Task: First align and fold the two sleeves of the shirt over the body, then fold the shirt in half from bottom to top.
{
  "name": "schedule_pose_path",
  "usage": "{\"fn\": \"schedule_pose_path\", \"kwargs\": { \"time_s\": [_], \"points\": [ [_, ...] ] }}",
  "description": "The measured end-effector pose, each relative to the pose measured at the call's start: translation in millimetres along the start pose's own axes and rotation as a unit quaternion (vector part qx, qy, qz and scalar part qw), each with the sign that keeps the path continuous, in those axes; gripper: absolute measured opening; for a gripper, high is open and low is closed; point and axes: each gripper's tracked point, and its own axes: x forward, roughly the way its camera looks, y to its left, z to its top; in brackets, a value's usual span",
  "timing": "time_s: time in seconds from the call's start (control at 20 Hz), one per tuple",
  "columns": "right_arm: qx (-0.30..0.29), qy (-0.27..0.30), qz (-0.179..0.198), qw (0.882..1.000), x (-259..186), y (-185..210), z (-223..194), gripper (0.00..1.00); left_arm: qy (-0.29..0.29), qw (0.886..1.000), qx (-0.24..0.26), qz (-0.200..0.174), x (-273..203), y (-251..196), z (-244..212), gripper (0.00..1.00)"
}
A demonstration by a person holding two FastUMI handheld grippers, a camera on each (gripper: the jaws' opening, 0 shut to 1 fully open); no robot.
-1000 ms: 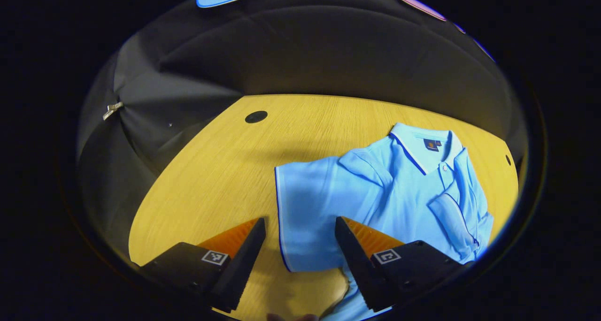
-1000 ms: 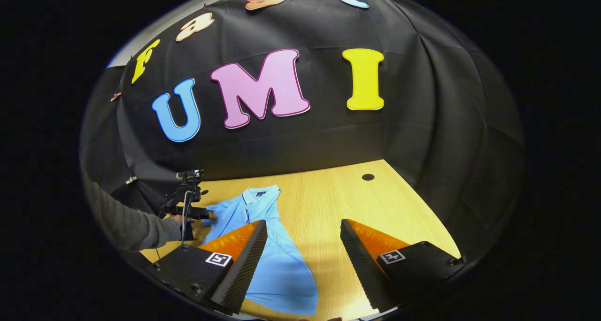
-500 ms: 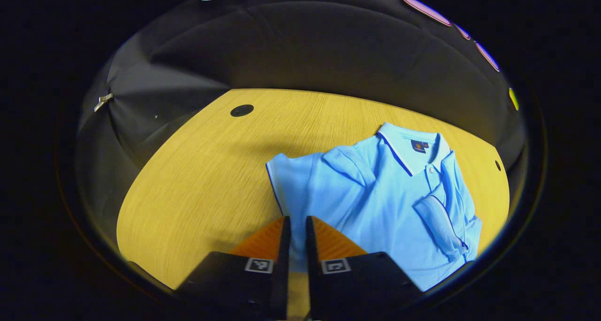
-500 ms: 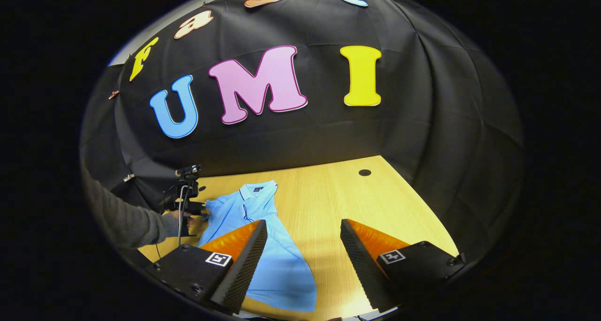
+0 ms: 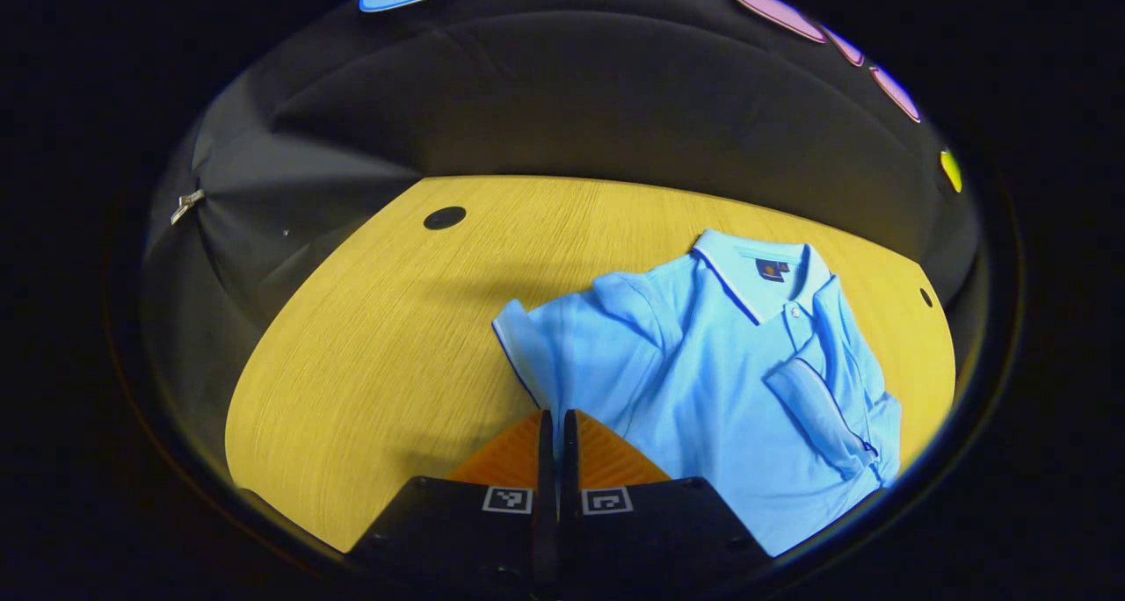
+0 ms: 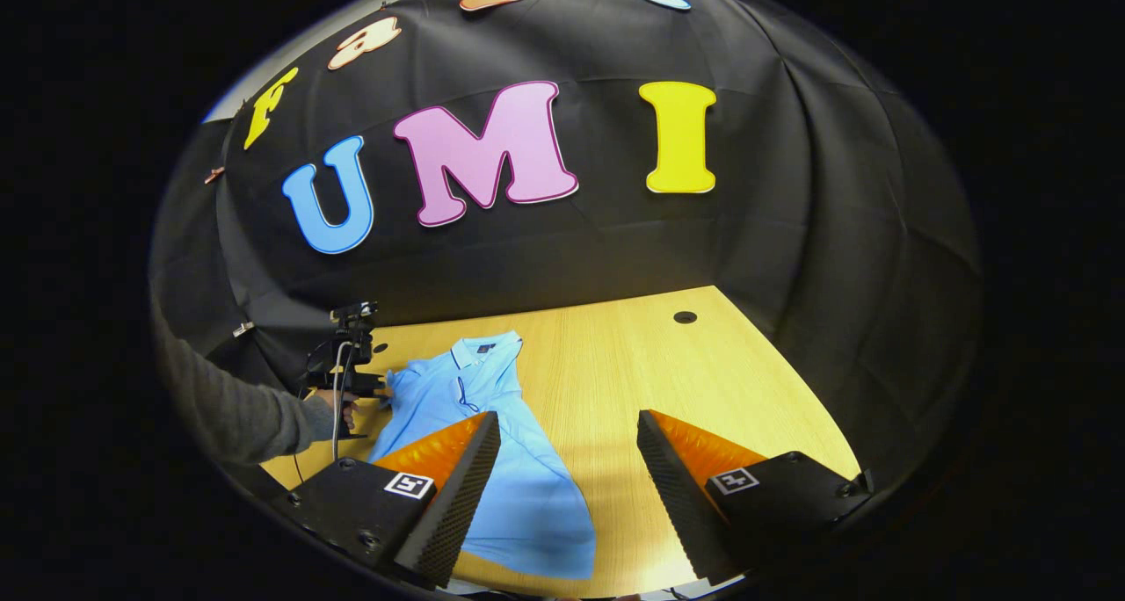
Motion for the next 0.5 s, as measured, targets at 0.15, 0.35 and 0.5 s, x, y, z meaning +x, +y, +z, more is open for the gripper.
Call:
{"fn": "schedule_pose_path", "kwargs": {
  "time_s": [0.15,0.35,0.5],
  "points": [
    [0.002,0.000,0.002,1.000,0,0,-1,0.98,-0.022,1.000,0.004,-0.022,-11,-15,12,0.06],
    [0.007,0.003,0.002,1.000,-4,-2,-4,0.98,-0.061,0.997,0.020,-0.047,-33,-42,33,0.06],
    [0.010,0.003,0.000,1.000,-8,-4,-5,0.98,-0.095,0.991,0.045,-0.085,-60,-81,47,0.06]
  ]
}}
